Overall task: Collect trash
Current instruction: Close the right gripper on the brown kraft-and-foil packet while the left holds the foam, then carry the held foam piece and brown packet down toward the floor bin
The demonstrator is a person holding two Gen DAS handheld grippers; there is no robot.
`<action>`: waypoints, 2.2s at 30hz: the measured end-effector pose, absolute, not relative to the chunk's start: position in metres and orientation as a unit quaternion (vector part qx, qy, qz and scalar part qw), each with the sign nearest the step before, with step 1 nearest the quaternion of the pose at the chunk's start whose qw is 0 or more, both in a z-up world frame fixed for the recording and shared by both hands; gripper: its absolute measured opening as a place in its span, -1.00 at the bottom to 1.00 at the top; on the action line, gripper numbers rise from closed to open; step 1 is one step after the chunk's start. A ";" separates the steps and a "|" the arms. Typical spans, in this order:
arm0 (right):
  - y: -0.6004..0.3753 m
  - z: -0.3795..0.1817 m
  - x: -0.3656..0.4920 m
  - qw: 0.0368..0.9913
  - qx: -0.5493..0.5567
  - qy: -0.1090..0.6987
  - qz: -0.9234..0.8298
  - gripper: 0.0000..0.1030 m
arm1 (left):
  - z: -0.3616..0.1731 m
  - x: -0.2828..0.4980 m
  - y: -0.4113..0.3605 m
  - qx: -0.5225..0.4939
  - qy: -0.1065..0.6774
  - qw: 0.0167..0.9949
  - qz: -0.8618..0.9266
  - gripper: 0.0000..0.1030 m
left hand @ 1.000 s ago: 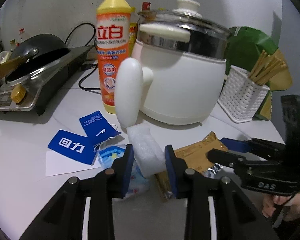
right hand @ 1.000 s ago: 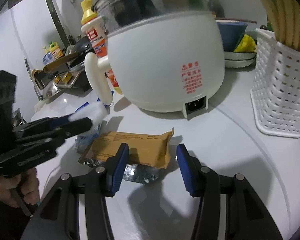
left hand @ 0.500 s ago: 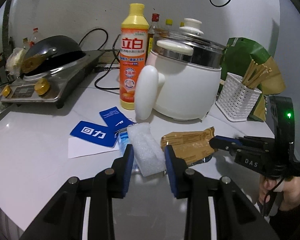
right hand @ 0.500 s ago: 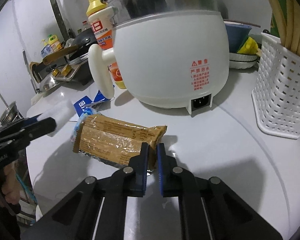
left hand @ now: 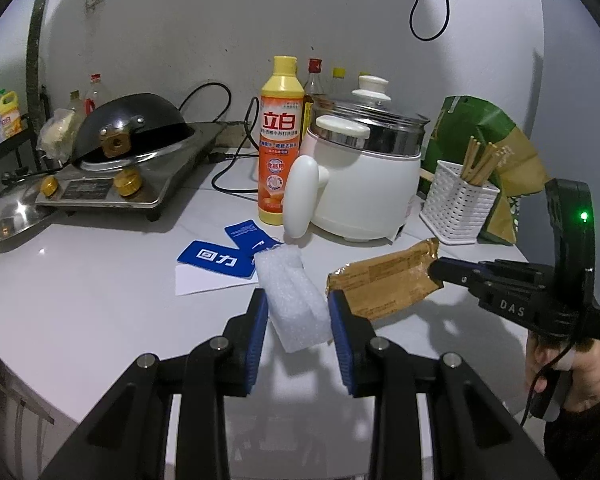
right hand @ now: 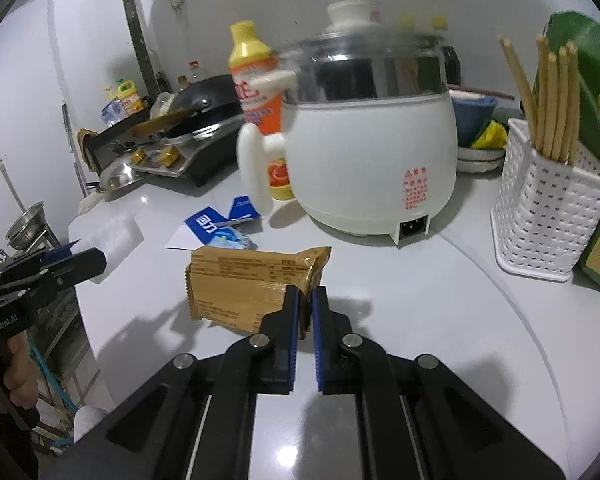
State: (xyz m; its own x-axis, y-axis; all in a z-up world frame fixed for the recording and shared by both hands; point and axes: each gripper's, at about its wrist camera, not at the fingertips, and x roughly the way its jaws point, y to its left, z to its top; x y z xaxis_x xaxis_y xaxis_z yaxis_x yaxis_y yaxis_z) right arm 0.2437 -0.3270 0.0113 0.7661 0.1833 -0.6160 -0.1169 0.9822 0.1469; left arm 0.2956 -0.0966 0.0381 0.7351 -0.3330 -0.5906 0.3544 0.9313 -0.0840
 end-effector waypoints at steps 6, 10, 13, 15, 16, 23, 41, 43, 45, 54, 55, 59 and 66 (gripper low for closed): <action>-0.311 0.023 0.219 0.943 0.034 0.320 0.086 -0.92 | 0.045 0.268 -0.085 0.014 0.304 0.936 -0.177 -0.40; -0.302 0.030 0.203 0.946 0.025 0.310 0.090 -0.93 | 0.048 0.250 -0.078 0.011 0.296 0.939 -0.176 -0.40; -0.294 0.034 0.192 0.948 0.020 0.303 0.095 -0.93 | 0.047 0.236 -0.072 0.007 0.294 0.940 -0.173 -0.40; -0.289 0.037 0.183 0.949 0.016 0.299 0.099 -0.93 | 0.045 0.227 -0.067 0.005 0.293 0.941 -0.170 -0.40; -0.286 0.037 0.179 0.949 0.014 0.298 0.102 -0.93 | 0.044 0.223 -0.065 0.003 0.292 0.941 -0.169 -0.40; -0.265 0.038 0.158 0.948 -0.001 0.295 0.119 -0.93 | 0.036 0.199 -0.050 -0.006 0.292 0.943 -0.160 -0.41; -0.206 0.037 0.123 0.944 -0.035 0.292 0.149 -0.93 | 0.025 0.151 0.000 -0.028 0.279 0.950 -0.135 -0.41; -0.198 0.033 0.120 0.942 -0.041 0.295 0.155 -0.93 | 0.022 0.147 0.008 -0.034 0.280 0.951 -0.130 -0.41; -0.190 0.030 0.118 0.940 -0.046 0.299 0.160 -0.93 | 0.017 0.142 0.016 -0.039 0.281 0.951 -0.125 -0.41; -0.148 0.007 0.113 0.927 -0.076 0.317 0.184 -0.93 | -0.004 0.123 0.057 -0.063 0.288 0.951 -0.096 -0.41; -0.143 0.005 0.113 0.926 -0.078 0.319 0.186 -0.93 | -0.007 0.121 0.061 -0.067 0.289 0.950 -0.093 -0.41; -0.125 -0.008 0.111 0.919 -0.091 0.328 0.197 -0.93 | -0.023 0.115 0.075 -0.080 0.297 0.948 -0.084 -0.41; -0.094 -0.034 0.110 0.904 -0.106 0.349 0.222 -0.93 | -0.055 0.107 0.094 -0.100 0.317 0.940 -0.072 -0.41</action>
State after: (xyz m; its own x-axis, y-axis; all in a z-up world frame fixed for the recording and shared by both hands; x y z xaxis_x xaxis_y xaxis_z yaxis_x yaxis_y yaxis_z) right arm 0.1098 -0.0945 -0.0343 0.6581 0.3273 -0.6781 -0.4759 0.8787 -0.0376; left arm 0.1069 0.0942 -0.0550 0.7886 -0.1993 -0.5817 0.0724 0.9695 -0.2340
